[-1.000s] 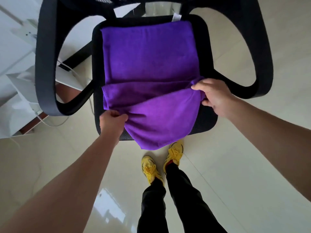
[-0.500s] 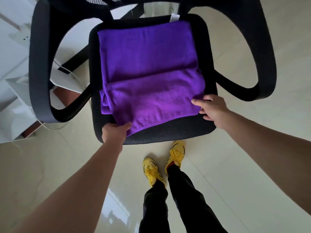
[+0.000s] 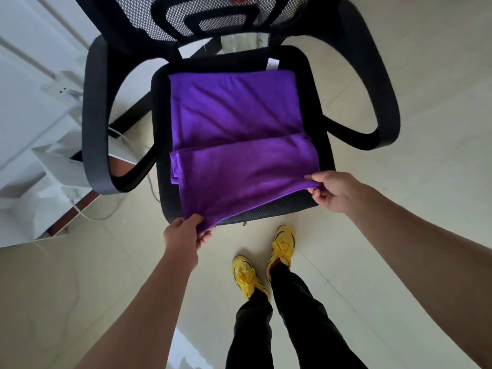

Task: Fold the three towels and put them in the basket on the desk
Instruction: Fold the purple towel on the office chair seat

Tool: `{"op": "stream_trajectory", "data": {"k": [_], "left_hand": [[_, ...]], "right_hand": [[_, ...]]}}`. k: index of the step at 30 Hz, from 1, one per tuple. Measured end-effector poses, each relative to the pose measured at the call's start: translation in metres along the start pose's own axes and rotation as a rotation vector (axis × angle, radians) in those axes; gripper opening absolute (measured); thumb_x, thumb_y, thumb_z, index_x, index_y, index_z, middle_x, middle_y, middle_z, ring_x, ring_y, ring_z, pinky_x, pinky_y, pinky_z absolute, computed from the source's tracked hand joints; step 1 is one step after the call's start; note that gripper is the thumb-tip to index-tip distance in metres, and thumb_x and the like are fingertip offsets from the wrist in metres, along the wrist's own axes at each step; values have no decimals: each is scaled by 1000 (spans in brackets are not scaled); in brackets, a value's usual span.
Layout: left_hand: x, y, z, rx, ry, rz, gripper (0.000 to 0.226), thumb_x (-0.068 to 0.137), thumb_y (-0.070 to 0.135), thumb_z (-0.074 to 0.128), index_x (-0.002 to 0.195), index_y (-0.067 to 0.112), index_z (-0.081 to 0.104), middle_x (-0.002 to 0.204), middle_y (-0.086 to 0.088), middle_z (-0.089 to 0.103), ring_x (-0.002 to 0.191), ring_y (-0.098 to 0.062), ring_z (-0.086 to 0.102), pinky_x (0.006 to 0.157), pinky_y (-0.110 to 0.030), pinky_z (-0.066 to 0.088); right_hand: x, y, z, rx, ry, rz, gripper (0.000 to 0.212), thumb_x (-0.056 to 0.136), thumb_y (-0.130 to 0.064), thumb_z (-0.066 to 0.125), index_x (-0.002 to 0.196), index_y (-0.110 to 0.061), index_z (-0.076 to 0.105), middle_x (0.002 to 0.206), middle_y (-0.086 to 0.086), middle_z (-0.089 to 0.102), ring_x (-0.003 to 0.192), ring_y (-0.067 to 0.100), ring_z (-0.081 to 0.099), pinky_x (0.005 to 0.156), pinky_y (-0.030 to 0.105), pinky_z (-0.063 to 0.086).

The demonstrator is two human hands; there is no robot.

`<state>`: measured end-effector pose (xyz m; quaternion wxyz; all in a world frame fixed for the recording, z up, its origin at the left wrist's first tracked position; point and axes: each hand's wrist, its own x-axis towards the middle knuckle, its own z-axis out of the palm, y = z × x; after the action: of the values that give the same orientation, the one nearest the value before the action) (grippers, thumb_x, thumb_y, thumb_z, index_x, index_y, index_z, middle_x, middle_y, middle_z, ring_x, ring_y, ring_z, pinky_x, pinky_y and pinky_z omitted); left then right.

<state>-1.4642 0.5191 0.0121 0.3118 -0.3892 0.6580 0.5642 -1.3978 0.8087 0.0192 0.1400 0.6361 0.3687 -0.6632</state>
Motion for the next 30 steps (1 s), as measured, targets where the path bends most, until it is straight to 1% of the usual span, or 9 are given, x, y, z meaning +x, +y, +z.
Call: {"op": "stream_trajectory", "data": {"k": [2,5,7,11,13,15,19,25,30], "left_hand": [[-5,-4,-10,-7,-13,-3,14,80,-3,60,85,7,51,71,-22,57,51,-23,63,46,-24,48],[-8,-14,-29,14,-2,-13,16,81,-1,62,75,5,48,68,-20,59,55,-25,62,50,-26,49],[-11,-25,-47,26,11,-22,18,81,-1,63,74,6,47,65,-19,60,56,-26,61,52,-28,48],[-21,-54,-80,37,43,-57,16,80,-1,62,76,4,48,59,-18,59,47,-24,58,47,-25,45],[-30,-67,-92,51,51,-74,16,81,-2,63,77,4,49,56,-16,59,42,-21,55,45,-24,44],[-41,-81,-103,69,50,-79,18,82,-1,65,75,5,49,59,-15,60,40,-19,55,45,-24,44],[-62,-109,-116,55,24,-56,25,83,3,68,73,8,47,59,-12,60,38,-17,55,41,-20,43],[-96,-161,-144,80,26,9,18,86,9,68,83,4,51,66,-18,61,38,-14,58,41,-21,44],[-130,-206,-168,104,59,-7,13,88,9,65,85,4,53,66,-19,63,38,-15,56,46,-25,43]], "right_hand": [[-6,14,-5,-10,-72,84,16,94,-5,54,78,-7,57,74,8,57,51,9,47,33,13,34],[-13,38,-15,99,-139,136,26,89,3,53,69,-11,47,60,1,47,51,8,37,33,15,29],[-20,60,-21,208,-182,127,29,85,5,54,68,-16,44,60,-2,45,48,8,35,33,16,27],[-33,99,-34,321,-145,74,23,85,-1,62,74,-19,53,74,-4,57,43,7,39,33,16,28],[-40,120,-44,273,-90,53,18,84,-5,68,78,-17,55,72,-1,58,39,6,40,33,16,29],[-46,142,-58,171,-26,32,17,81,-8,73,80,-14,57,66,0,54,39,7,40,33,16,30],[-56,181,-87,-1,96,-12,21,79,-11,77,79,-14,56,63,0,48,41,9,38,33,17,31],[-72,245,-118,-102,107,-63,25,77,-12,79,85,-13,55,61,2,47,41,10,38,34,17,30],[-101,292,-143,-181,124,-93,19,82,-15,75,78,-10,58,61,5,49,44,12,44,35,17,34]]}}
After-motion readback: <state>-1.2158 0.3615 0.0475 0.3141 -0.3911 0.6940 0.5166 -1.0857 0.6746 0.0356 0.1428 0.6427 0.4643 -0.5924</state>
